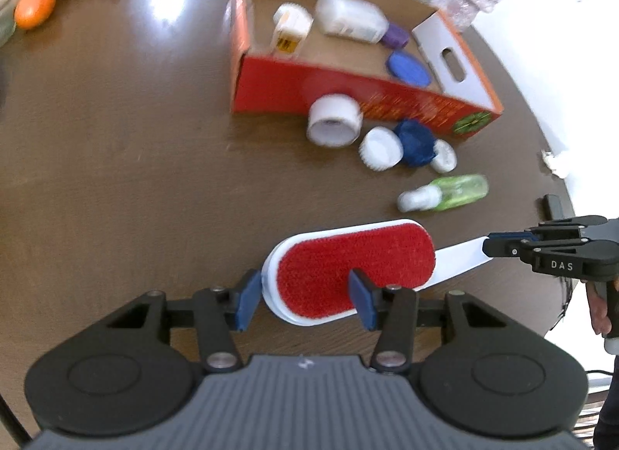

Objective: Organize rigid objects
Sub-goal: 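Lift the lint brush with both tools and carry it over the box, then open both tools to drop the lint brush into the box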

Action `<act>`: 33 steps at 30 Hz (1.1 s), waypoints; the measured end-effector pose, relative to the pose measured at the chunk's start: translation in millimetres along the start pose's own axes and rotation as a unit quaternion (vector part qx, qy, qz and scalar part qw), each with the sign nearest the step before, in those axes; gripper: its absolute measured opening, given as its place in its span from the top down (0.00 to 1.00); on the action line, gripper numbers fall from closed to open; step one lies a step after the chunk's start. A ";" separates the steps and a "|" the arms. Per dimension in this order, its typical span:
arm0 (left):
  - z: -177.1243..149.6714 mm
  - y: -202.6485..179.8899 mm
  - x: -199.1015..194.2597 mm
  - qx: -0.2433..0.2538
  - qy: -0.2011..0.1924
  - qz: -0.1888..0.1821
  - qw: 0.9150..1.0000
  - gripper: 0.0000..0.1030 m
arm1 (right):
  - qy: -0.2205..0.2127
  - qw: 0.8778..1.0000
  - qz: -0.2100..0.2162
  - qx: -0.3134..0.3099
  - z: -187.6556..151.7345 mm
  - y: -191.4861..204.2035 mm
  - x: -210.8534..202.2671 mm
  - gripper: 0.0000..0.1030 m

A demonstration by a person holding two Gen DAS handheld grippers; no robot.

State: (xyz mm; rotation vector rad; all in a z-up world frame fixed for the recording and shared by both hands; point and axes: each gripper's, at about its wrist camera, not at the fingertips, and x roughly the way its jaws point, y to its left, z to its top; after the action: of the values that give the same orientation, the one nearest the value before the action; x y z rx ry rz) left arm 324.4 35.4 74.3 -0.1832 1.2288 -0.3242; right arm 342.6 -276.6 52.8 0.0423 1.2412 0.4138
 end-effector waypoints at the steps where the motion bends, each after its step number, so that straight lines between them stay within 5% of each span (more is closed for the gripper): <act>1: 5.1 -3.8 -5.4 0.003 -0.006 -0.001 1.000 0.51 | -0.008 1.000 -0.001 0.001 3.4 -0.6 -7.5 0.89; 13: 104.0 -47.8 -37.8 0.035 -0.066 -0.004 0.997 0.51 | -0.072 0.997 -0.035 0.008 88.4 -28.5 -76.2 0.89; 23: 167.2 -23.9 8.8 0.008 -0.045 0.009 0.999 0.51 | -0.046 0.998 -0.041 0.021 159.5 -48.4 -21.8 0.89; 33: 170.2 -5.2 64.9 0.017 0.003 0.020 1.000 0.51 | -0.004 0.998 -0.061 -0.008 163.0 -40.7 28.1 0.87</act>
State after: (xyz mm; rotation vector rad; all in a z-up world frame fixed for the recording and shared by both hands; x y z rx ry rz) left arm 503.6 2.2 73.9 -0.1278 1.2299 -0.3110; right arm 511.9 -274.0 71.2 -0.0453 1.2247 0.3174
